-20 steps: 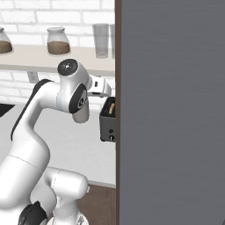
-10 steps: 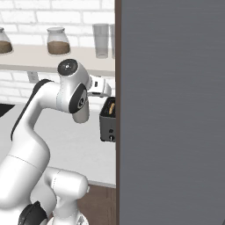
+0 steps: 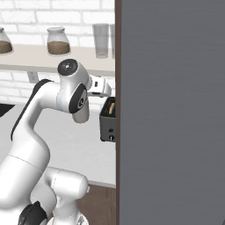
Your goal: Start the toaster. Once the lever pops up, take the bread to the plate on the dining counter.
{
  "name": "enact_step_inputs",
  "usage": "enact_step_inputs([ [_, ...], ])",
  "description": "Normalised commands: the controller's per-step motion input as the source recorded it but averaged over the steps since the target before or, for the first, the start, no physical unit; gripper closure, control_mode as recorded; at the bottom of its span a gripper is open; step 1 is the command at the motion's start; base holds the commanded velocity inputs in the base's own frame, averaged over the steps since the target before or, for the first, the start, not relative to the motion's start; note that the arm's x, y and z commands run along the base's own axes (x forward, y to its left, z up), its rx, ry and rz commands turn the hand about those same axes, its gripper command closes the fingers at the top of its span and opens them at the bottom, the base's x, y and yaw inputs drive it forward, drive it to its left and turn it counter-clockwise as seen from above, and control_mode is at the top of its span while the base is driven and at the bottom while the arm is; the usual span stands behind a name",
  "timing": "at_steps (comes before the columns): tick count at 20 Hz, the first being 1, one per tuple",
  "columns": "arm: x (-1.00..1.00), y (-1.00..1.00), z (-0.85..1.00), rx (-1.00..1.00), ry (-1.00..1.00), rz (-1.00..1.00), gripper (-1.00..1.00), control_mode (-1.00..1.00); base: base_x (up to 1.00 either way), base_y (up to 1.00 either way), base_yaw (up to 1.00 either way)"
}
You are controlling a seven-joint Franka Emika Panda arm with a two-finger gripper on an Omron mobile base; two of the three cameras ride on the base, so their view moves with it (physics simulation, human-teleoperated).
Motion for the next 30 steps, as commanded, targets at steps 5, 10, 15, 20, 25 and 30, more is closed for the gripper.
enact_step_inputs([
  [5,0.0,0.0,0.0,0.0,0.0,0.0,-1.0,-1.0,0.0,0.0,0.0],
  [10,0.0,0.0,0.0,0.0,0.0,0.0,-1.0,-1.0,0.0,0.0,0.0],
  [15,0.0,0.0,0.0,0.0,0.0,0.0,-1.0,-1.0,0.0,0.0,0.0],
  [20,0.0,0.0,0.0,0.0,0.0,0.0,-1.0,-1.0,0.0,0.0,0.0],
  [25,0.0,0.0,0.0,0.0,0.0,0.0,-1.0,-1.0,0.0,0.0,0.0],
  [30,0.0,0.0,0.0,0.0,0.0,0.0,-1.0,-1.0,0.0,0.0,0.0],
])
